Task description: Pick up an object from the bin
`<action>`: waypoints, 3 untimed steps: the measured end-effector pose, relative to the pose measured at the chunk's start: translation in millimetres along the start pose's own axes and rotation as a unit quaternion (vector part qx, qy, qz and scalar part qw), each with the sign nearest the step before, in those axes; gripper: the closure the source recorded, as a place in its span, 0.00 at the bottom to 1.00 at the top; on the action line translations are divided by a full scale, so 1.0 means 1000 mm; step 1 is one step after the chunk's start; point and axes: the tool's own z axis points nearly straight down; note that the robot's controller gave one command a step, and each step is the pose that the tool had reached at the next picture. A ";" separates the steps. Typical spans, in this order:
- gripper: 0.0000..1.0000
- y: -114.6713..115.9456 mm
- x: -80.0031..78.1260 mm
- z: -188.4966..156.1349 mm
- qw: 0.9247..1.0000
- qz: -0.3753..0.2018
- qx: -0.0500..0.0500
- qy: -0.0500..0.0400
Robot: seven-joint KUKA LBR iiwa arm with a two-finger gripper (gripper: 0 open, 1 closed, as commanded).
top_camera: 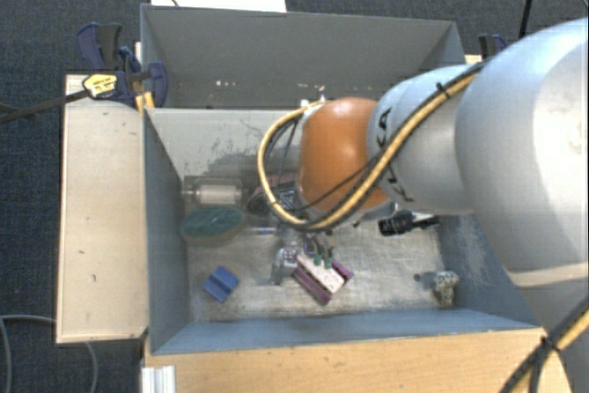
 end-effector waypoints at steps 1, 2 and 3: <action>0.00 -0.037 0.014 0.015 1.000 0.005 -0.002 -0.002; 0.00 -0.031 0.023 -0.003 0.996 -0.093 0.000 0.002; 0.00 -0.066 -0.003 0.015 0.957 -0.290 -0.002 -0.001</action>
Offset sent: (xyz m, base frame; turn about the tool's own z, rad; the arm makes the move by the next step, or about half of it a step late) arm -0.0218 -0.0348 -0.0185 0.0076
